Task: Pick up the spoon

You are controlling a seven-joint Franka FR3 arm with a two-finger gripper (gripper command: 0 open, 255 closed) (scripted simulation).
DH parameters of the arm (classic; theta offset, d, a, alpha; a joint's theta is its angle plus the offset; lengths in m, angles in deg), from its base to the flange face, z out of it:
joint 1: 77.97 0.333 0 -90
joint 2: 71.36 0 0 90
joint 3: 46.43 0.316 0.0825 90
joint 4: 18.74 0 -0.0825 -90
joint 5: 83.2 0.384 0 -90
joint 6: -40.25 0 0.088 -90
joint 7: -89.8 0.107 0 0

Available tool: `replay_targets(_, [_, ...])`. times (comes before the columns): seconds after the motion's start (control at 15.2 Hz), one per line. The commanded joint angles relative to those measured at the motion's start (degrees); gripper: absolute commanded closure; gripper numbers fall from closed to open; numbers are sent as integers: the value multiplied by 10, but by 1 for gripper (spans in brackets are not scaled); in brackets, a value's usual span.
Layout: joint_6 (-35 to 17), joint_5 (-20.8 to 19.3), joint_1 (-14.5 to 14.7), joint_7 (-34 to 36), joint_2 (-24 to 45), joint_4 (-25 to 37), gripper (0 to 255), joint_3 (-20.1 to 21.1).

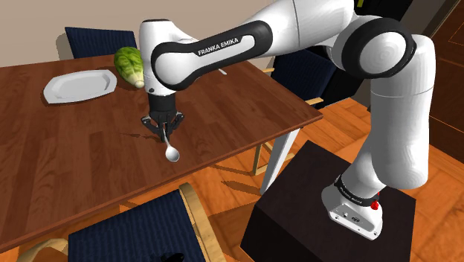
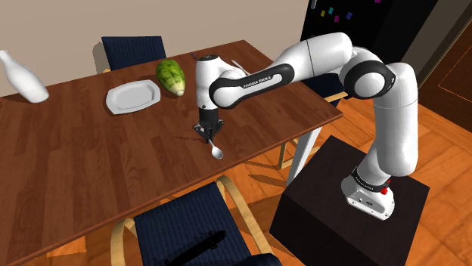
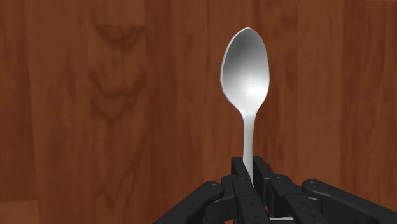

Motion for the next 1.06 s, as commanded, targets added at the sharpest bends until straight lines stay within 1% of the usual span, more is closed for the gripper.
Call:
replay_targets(0.0, [10, 1, 0, 1, -4, 6, 255, 1])
replay_targets(0.86, [100, 3, 1, 12, -21, 81, 255, 4])
replay_targets(0.99, [101, 3, 1, 12, -21, 82, 255, 4])
